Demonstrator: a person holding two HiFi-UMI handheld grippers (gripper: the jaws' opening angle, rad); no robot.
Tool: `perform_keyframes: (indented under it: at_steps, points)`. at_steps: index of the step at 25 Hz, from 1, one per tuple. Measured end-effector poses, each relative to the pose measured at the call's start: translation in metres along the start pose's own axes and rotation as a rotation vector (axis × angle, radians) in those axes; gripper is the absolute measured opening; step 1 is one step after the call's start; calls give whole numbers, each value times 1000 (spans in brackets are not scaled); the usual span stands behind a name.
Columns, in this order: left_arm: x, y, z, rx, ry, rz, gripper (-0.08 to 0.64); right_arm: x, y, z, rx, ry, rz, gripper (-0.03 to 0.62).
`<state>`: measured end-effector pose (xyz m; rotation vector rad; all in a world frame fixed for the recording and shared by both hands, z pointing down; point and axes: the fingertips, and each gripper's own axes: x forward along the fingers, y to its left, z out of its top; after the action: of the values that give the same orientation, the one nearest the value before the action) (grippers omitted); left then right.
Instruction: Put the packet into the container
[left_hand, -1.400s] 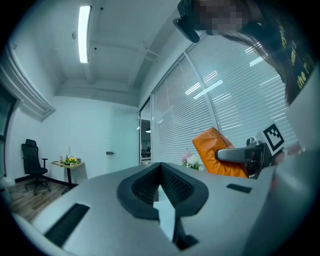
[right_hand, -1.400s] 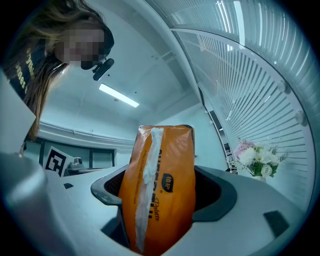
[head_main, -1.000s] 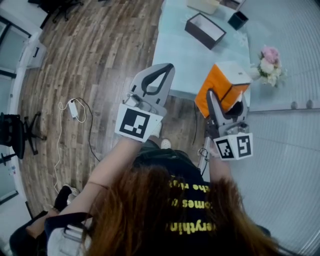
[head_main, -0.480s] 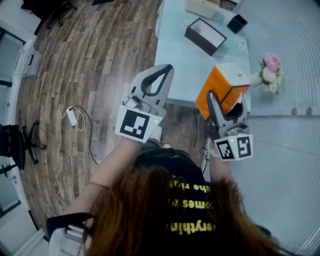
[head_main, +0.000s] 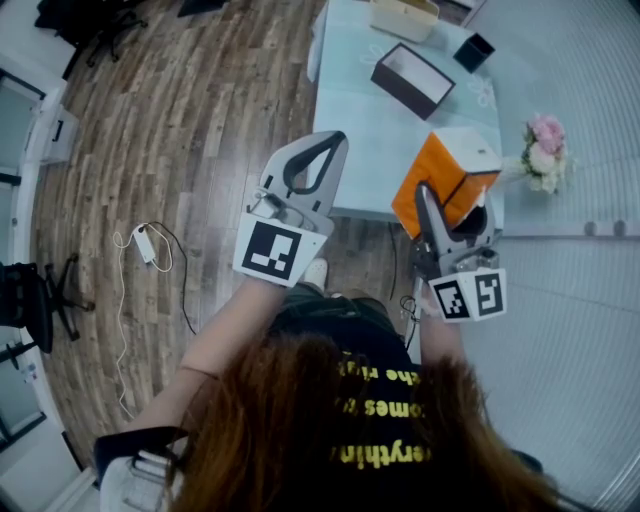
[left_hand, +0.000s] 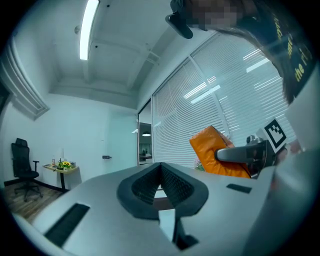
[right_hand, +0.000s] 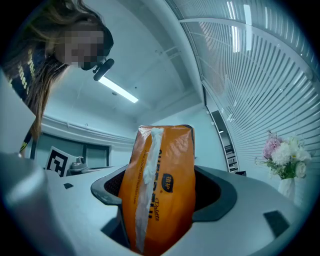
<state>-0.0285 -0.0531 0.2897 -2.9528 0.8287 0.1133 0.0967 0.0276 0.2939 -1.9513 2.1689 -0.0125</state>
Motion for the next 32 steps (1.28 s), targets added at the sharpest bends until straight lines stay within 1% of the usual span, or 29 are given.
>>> perform_keyframes:
  at_steps: [10, 17, 24, 27, 32]
  points:
    - [-2, 21, -10, -37, 3, 18, -2, 16, 2, -7, -5, 22, 2, 373]
    - [7, 24, -21, -47, 20, 15, -2, 24, -9, -15, 4, 28, -8, 373]
    - [11, 26, -24, -58, 37, 21, -2, 27, -13, -16, 14, 40, -7, 373]
    - [18, 29, -23, -56, 39, 27, -2, 32, -19, -14, 15, 40, -2, 373]
    - [45, 31, -19, -50, 27, 29, -2, 51, -42, -10, 14, 40, 20, 373]
